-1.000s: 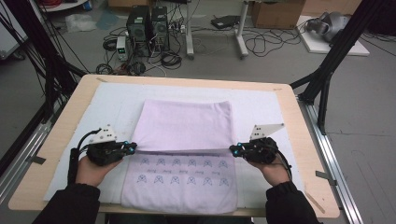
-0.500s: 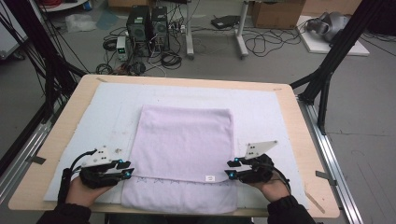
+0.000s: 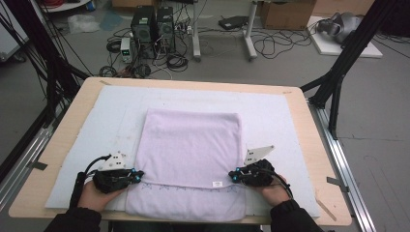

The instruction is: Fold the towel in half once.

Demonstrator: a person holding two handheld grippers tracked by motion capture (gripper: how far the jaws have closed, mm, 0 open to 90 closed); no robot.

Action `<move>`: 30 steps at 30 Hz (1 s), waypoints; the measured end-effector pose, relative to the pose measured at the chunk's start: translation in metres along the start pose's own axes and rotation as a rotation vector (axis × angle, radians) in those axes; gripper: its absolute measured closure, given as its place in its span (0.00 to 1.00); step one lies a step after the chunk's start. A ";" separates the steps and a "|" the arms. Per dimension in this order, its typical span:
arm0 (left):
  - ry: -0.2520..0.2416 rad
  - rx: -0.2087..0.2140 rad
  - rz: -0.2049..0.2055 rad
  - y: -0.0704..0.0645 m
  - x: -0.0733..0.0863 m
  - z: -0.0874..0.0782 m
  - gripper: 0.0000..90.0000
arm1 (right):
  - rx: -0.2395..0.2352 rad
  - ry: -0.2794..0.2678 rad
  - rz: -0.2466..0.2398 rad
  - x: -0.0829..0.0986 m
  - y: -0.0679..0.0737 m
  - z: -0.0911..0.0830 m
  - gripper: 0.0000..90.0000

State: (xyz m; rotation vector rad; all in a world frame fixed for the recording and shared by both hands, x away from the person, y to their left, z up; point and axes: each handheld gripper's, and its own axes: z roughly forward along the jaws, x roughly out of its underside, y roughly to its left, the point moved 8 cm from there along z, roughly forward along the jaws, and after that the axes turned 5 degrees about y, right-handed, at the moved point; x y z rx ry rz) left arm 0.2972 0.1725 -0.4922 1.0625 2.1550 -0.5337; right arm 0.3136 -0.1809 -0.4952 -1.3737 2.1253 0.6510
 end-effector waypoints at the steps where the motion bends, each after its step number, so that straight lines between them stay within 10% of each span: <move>1: -0.004 0.002 -0.001 0.000 -0.001 -0.002 0.98 | -0.001 -0.006 0.005 -0.002 0.000 -0.002 0.97; 12: -0.116 -0.002 -0.005 -0.007 -0.026 -0.049 0.98 | 0.006 -0.126 -0.025 -0.033 0.011 -0.044 0.97; 19: -0.133 0.078 0.046 -0.045 -0.007 -0.076 0.96 | -0.046 -0.150 -0.075 -0.029 0.051 -0.068 0.95; 22: -0.086 0.070 0.025 -0.044 0.011 -0.068 0.80 | -0.068 -0.132 -0.045 -0.015 0.055 -0.060 0.83; 30: 0.000 0.080 0.023 -0.036 0.024 -0.031 0.75 | -0.140 -0.054 -0.022 0.009 0.053 -0.012 0.72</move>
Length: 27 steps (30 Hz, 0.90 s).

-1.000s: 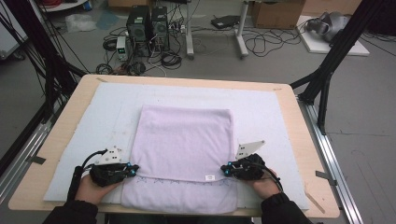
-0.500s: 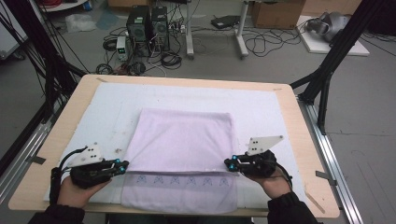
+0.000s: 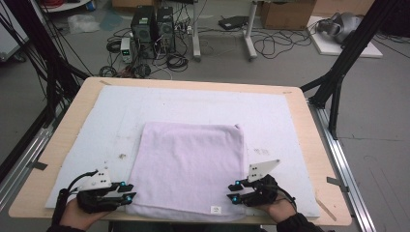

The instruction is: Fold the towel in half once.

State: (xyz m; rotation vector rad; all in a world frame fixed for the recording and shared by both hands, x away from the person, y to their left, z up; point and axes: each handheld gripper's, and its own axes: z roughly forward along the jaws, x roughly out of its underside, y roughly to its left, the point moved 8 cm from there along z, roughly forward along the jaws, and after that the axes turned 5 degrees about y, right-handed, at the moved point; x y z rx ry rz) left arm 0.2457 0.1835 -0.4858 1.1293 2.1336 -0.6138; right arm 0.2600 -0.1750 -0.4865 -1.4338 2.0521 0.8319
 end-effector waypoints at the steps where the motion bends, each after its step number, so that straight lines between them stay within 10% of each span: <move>1: 0.012 0.015 -0.001 -0.001 0.002 0.005 0.75 | -0.004 0.013 -0.013 0.000 0.001 0.004 0.71; 8: 0.013 0.011 0.013 -0.003 0.003 0.010 0.97 | 0.012 0.072 -0.058 0.002 0.001 0.015 0.96; 21: -0.064 -0.004 0.054 -0.020 -0.013 -0.025 0.98 | 0.023 -0.004 -0.088 -0.020 0.012 -0.012 0.97; 27: -0.039 0.055 0.055 -0.039 0.001 -0.026 0.86 | -0.024 0.020 -0.087 -0.011 0.029 -0.017 0.93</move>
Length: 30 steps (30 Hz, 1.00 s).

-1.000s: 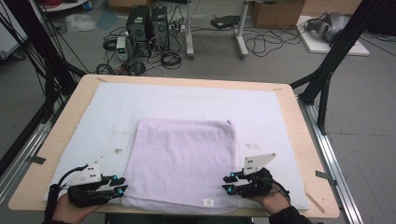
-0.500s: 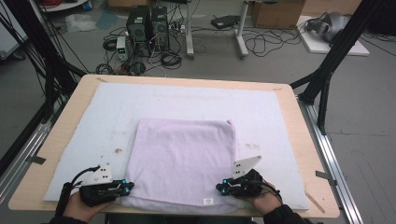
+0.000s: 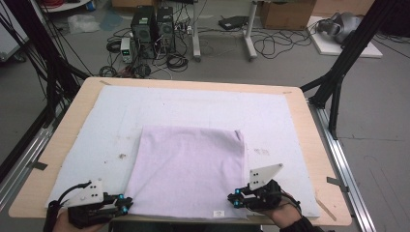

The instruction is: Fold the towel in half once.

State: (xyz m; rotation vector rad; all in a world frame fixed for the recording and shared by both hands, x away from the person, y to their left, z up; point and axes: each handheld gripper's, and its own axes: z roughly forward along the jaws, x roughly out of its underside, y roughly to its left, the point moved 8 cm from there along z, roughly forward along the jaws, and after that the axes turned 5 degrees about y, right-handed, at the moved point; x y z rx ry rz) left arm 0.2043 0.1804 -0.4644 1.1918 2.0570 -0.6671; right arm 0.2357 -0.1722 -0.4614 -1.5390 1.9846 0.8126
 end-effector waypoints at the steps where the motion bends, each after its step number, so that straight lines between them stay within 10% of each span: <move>1: 0.008 -0.008 0.000 0.000 0.002 0.003 0.85 | 0.005 0.001 0.009 0.003 -0.002 0.002 0.90; 13: -0.050 -0.110 -0.069 0.064 -0.026 0.022 0.70 | 0.151 -0.061 0.145 -0.001 -0.067 -0.004 0.70; 23: -0.054 -0.244 -0.169 0.168 -0.078 0.042 0.66 | 0.339 -0.089 0.259 -0.036 -0.175 -0.040 0.62; 28: -0.083 -0.282 -0.280 0.207 -0.097 0.062 0.54 | 0.327 -0.090 0.335 -0.043 -0.210 -0.035 0.63; 30: -0.074 -0.250 -0.327 0.216 -0.101 0.071 0.52 | 0.276 -0.083 0.346 -0.043 -0.214 -0.025 0.78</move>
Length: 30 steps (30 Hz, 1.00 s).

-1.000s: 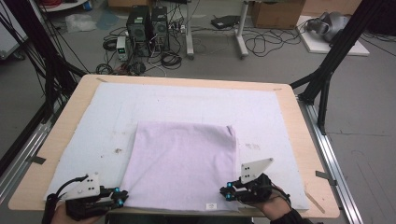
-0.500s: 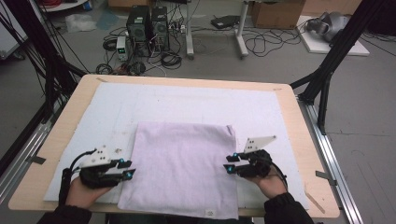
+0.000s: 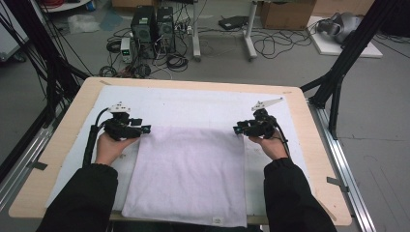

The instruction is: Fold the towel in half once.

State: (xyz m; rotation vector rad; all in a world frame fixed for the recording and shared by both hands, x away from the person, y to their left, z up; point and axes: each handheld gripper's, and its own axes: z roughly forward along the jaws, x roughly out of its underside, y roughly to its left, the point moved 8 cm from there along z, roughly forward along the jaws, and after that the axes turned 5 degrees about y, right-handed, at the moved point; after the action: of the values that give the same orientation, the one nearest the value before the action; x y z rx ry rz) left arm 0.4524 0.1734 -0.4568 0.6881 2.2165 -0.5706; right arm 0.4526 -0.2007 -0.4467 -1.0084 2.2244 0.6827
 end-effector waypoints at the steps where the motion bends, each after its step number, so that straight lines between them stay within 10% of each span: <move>1: 0.005 0.022 0.001 -0.001 -0.001 0.004 0.65 | -0.023 0.035 -0.004 0.003 0.001 0.005 0.88; 3: 0.025 0.010 0.020 -0.002 0.001 0.009 0.97 | -0.010 0.073 -0.002 0.008 -0.001 0.009 0.93; 10: -0.043 -0.038 0.011 0.003 0.010 -0.015 1.00 | 0.092 0.049 0.049 0.016 -0.014 -0.015 0.94; 14: 0.023 -0.021 0.019 0.004 0.033 -0.020 0.99 | 0.092 0.070 0.095 0.035 -0.018 -0.011 0.83; 20: 0.009 0.009 0.019 0.001 0.009 -0.013 0.69 | 0.088 -0.013 0.021 0.019 -0.010 -0.017 0.75; 26: 0.081 0.075 -0.052 0.002 -0.006 0.015 0.45 | -0.021 0.003 -0.013 0.011 -0.004 -0.005 0.61; 28: 0.149 0.152 -0.034 -0.005 0.000 0.024 0.60 | -0.034 0.051 -0.008 0.017 -0.006 0.003 0.61; 30: 0.148 0.136 0.016 -0.008 0.001 0.024 0.90 | -0.110 0.093 0.031 0.024 -0.002 0.010 0.79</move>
State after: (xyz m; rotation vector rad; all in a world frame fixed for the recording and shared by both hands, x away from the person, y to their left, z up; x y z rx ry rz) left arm 0.4595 0.1539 -0.4715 0.8411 2.3223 -0.6864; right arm 0.4446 -0.2073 -0.4711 -1.0820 2.3074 0.7947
